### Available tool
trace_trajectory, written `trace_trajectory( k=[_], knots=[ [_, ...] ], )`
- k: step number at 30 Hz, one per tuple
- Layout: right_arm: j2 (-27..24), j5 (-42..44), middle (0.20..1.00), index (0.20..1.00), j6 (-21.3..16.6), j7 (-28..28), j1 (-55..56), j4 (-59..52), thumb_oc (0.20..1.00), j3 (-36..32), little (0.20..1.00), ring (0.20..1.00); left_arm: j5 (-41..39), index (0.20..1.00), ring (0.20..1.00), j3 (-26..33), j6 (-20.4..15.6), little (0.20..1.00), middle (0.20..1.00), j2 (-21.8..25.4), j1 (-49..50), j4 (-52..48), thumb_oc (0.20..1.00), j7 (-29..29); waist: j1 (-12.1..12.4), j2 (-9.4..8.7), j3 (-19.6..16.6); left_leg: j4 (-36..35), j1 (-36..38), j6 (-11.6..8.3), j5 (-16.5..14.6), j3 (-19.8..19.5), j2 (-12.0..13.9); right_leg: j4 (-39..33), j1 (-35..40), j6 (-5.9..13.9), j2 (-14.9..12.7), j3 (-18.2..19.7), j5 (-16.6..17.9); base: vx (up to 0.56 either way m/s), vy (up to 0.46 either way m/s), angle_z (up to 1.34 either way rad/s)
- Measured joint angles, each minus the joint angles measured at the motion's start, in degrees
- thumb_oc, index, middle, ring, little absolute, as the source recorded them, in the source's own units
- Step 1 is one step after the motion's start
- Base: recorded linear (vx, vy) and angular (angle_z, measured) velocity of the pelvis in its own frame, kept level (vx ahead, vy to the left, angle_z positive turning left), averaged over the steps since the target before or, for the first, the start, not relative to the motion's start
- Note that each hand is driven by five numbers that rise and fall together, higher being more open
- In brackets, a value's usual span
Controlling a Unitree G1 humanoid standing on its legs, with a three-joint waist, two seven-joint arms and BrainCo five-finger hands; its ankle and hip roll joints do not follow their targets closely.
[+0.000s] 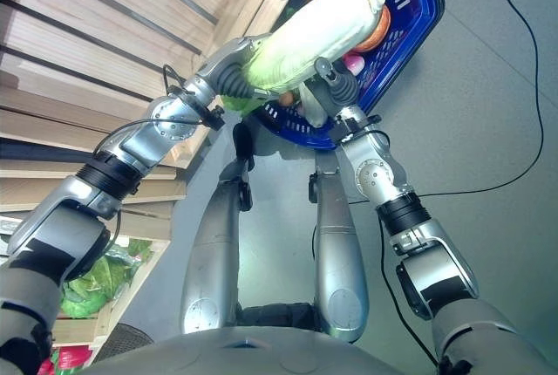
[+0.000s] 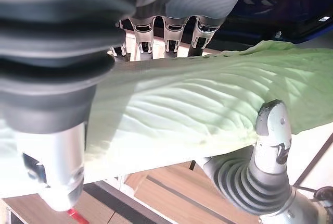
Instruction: Pick up fruits and vegetables into the basket
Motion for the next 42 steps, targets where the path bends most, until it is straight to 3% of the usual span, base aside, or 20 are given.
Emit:
trace_trajectory(
  k=[5, 6, 8, 9, 16, 35, 36, 37, 42],
  knots=[
    [0.0, 1.9, 1.000, 1.000, -0.1, 0.3, 0.1, 0.0, 1.000, -0.1, 1.000, 1.000, -0.1, 0.200, 0.200, -0.4, 0.9, 0.200, 0.200, 0.0, -0.4, -0.2, 0.200, -2.1, 0.0, 0.00, 0.0, -0.2, 0.0, -0.03, 0.1, 0.0, 0.0, -0.1, 0.0, -0.28, 0.0, 0.0, 0.2, 0.00, 0.000, 0.00],
    [0.0, 2.1, 0.909, 0.909, -0.2, 0.3, 0.1, 0.0, 0.909, -0.1, 0.909, 0.909, -0.3, 0.200, 0.200, -0.6, 1.2, 0.200, 0.200, 0.0, -0.6, -0.2, 0.200, -2.4, 0.0, 0.00, 0.0, -0.3, 0.0, -0.03, 0.1, 0.0, 0.0, -0.1, 0.0, -0.27, 0.0, 0.0, 0.2, 0.00, 0.000, 0.00],
    [0.0, 2.1, 0.235, 0.235, -0.6, 0.3, 0.2, 0.1, 0.235, -0.1, 0.235, 0.235, -1.0, 0.200, 0.200, -1.0, 2.4, 0.200, 0.200, 0.0, -1.1, -0.2, 0.200, -3.0, 0.0, 0.00, 0.0, -0.3, 0.0, -0.02, 0.1, 0.0, 0.0, -0.2, 0.0, -0.24, 0.0, 0.0, 0.2, 0.00, 0.000, 0.00],
    [0.0, 2.0, 0.200, 0.200, -0.7, 0.3, 0.2, 0.1, 0.200, -0.1, 0.200, 0.200, -1.1, 0.200, 0.200, -1.0, 2.5, 0.200, 0.200, 0.0, -1.3, -0.2, 0.200, -3.3, 0.0, 0.00, 0.0, -0.3, 0.0, -0.02, 0.1, 0.0, 0.0, -0.3, 0.0, -0.19, 0.0, 0.0, 0.1, 0.00, 0.000, 0.00],
    [-0.2, 2.0, 0.200, 0.200, -1.5, 0.3, 0.2, 0.6, 0.200, -1.1, 0.200, 0.200, -1.1, 0.200, 0.200, -1.7, 4.6, 0.200, 0.200, 0.1, -2.6, -1.6, 0.200, -5.1, 0.0, 0.00, 0.0, -0.4, 0.0, -0.02, 0.1, 0.0, 0.0, -0.4, 0.0, -0.31, 0.0, 0.0, 0.2, 0.00, 0.000, 0.00],
    [-0.2, 2.0, 0.200, 0.200, -1.5, 0.3, 0.3, 0.7, 0.200, -1.1, 0.200, 0.200, -1.3, 0.200, 0.200, -2.1, 5.0, 0.200, 0.200, 0.2, -2.7, -1.6, 0.200, -4.8, 0.2, 0.00, 0.0, -0.4, 0.0, -0.01, 0.1, 0.0, 0.0, -0.4, 0.0, -0.46, 0.0, 0.0, 0.3, 0.00, 0.000, 0.00],
    [-0.2, 2.0, 0.200, 0.200, -1.5, 0.3, 0.3, 0.7, 0.200, -1.1, 0.200, 0.200, -1.3, 0.740, 0.740, -2.1, 5.1, 0.740, 0.740, 0.2, -2.7, -1.7, 0.740, -4.6, 0.2, 0.00, 0.0, -0.4, 0.0, -0.01, 0.1, 0.0, 0.0, -0.4, 0.0, -0.46, 0.0, 0.0, 0.3, 0.00, 0.000, 0.00],
    [-0.2, 2.0, 0.200, 0.200, -1.5, 0.3, 0.3, 0.7, 0.200, -1.1, 0.200, 0.200, -1.3, 1.000, 1.000, -2.1, 5.2, 1.000, 1.000, 0.2, -2.7, -1.7, 1.000, -4.4, 0.2, 0.00, 0.0, -0.4, 0.0, -0.01, 0.1, 0.0, 0.0, -0.4, 0.0, -0.46, 0.0, 0.0, 0.3, 0.00, 0.000, 0.00],
    [-0.1, 2.1, 0.200, 0.200, -1.4, 0.4, 0.1, 0.7, 0.200, -1.1, 0.200, 0.200, -0.9, 1.000, 1.000, -2.3, 6.9, 1.000, 1.000, -0.1, -2.3, -2.0, 1.000, -1.7, 0.2, 0.00, 0.0, -0.4, 0.0, -0.02, 0.1, 0.0, 0.0, -0.4, 0.0, -0.47, 0.0, 0.0, 0.3, 0.00, 0.000, 0.00]
  ],
)
